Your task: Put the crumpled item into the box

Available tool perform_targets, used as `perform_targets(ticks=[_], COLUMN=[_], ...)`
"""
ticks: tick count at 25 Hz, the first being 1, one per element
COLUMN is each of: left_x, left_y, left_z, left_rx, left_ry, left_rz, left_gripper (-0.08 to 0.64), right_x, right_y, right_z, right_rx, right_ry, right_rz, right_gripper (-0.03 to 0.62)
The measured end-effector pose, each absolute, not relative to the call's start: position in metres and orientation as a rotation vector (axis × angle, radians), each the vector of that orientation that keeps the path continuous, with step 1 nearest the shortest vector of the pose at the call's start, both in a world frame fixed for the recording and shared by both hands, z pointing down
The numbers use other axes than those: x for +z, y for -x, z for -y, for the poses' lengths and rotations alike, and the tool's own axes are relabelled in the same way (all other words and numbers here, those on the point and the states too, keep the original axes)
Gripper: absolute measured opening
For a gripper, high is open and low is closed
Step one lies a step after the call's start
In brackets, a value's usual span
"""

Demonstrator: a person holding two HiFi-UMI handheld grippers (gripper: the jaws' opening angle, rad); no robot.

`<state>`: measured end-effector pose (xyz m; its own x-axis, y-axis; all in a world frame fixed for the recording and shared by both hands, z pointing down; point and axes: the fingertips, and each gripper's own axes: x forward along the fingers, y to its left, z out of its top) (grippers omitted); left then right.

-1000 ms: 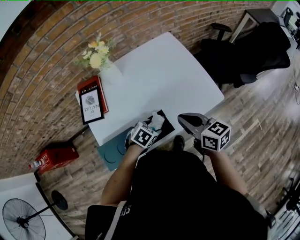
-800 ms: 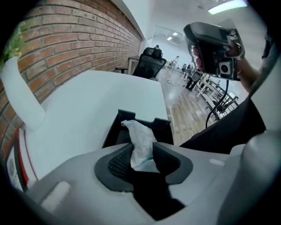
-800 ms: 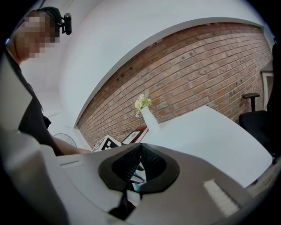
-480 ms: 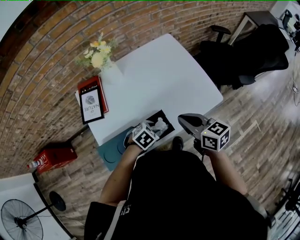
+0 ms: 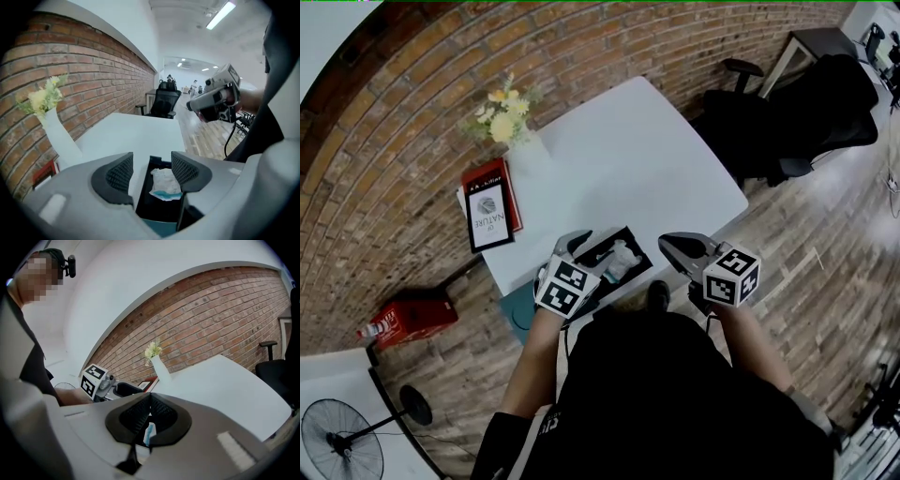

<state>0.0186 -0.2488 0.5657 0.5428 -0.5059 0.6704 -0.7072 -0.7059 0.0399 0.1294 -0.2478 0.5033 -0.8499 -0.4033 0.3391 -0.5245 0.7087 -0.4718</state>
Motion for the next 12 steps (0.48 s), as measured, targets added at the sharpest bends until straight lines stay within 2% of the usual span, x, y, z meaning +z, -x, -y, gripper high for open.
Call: perform_targets(ticks=[6, 12], left_x=[0.508, 0.455], left_y=[0.012, 0.032], left_z=[0.262, 0.268], left_rx=[0.745, 0.627], left_ry=[-2.503, -2.572], left_rz=[1.148, 1.265], left_gripper=[0.258, 0.225], right_x=[0.492, 0.475], right_y=[-0.114, -0.096], right_z=[0.255, 0.256], right_rx=[0.792, 0.432], right_ry=[-0.692, -0.611], right_rz=[2.739, 2.703], right_gripper=[0.0, 0.0])
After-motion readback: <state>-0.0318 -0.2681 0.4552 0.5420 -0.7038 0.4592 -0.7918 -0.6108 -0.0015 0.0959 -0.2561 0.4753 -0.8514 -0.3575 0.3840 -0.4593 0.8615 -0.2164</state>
